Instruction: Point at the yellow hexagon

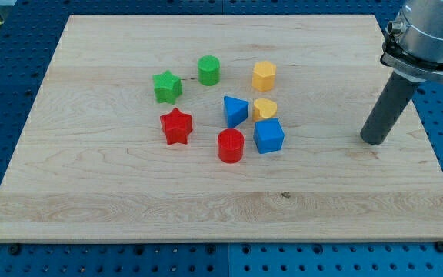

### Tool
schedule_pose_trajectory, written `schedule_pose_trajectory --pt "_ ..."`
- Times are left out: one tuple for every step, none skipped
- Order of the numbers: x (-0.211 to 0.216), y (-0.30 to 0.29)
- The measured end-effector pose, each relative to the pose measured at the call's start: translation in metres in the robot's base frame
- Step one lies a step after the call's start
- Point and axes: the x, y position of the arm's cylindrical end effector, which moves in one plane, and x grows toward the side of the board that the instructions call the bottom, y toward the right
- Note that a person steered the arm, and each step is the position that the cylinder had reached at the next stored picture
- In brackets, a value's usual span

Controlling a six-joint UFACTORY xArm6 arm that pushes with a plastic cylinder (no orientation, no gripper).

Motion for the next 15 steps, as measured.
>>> schedule_pose_trajectory --pt "-0.001 0.0" --pt "-0.007 0.001" --pt "-0.007 0.002" --pt "-0.017 0.008" --pt "-0.017 0.008" --pt "-0.02 0.008" --pt "-0.025 0.008" --pt "-0.025 0.008" --pt "-0.025 0.009" --pt "-0.025 0.012" --pt "-0.025 0.015" --pt "-0.025 0.017" --pt "-0.025 0.019" --pt "-0.025 0.019" --pt "-0.025 0.019"
